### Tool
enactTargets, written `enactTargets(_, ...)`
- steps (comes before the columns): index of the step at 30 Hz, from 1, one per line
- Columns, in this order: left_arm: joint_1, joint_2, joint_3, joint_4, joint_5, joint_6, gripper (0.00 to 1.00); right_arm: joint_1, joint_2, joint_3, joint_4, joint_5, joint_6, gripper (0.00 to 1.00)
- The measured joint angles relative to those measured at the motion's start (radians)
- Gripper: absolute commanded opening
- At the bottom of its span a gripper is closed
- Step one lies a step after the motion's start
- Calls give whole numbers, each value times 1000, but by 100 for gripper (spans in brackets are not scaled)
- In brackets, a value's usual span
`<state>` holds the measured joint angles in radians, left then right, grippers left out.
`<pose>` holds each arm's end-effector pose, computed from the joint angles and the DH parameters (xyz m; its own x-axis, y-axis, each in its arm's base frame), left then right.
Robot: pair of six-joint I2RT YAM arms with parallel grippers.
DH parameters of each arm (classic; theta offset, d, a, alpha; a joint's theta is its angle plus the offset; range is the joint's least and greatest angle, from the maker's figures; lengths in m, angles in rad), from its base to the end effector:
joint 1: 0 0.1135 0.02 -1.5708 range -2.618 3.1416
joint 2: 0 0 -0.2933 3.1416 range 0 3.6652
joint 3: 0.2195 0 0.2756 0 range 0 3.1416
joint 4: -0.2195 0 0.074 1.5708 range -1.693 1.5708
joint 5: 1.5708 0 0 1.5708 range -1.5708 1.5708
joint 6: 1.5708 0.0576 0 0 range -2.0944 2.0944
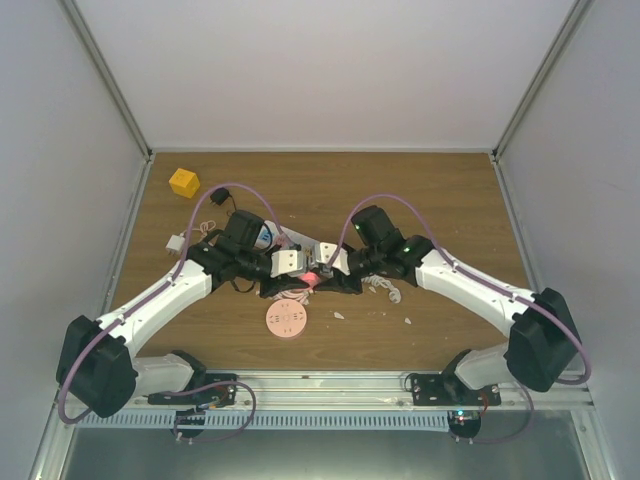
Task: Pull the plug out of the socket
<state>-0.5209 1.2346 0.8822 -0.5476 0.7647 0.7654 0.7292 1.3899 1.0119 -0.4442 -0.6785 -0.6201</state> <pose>0.2128 -0.1681 0.2633 0.0175 0.5664 -0.8240 0.9989 0.0268 0.0396 0.2147 0.2403 0.2714 0.0419 -0.5692 -0.8211 -0.9989 -0.0428 -0.0213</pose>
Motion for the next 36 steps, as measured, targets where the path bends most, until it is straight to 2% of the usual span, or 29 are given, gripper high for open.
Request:
enactTargets(6, 0, 0, -8, 16, -8, -10, 21, 1, 16, 0, 10, 22, 35, 18)
enactTargets(10, 1, 0, -9, 23, -19, -18, 29, 3, 18, 1, 10, 25, 52, 3)
enactTargets(13, 5, 0, -9, 26, -29, -31, 44, 3, 26, 7, 11, 31, 58, 1)
enactTargets(16, 22, -6, -17, 33, -42, -47, 48, 3, 29, 8, 11, 39, 58, 1)
enactTargets(22, 100, -92, -78, 39, -46, -58, 43, -5, 29, 7, 18, 45, 60, 0)
enactTargets(29, 111, -135, -114, 44, -2, -58, 42, -6, 29, 7, 18, 44, 58, 1)
enactTargets(36, 111, -96, -117, 50, 37, -58, 27, -6, 29, 7, 15, 32, 54, 1)
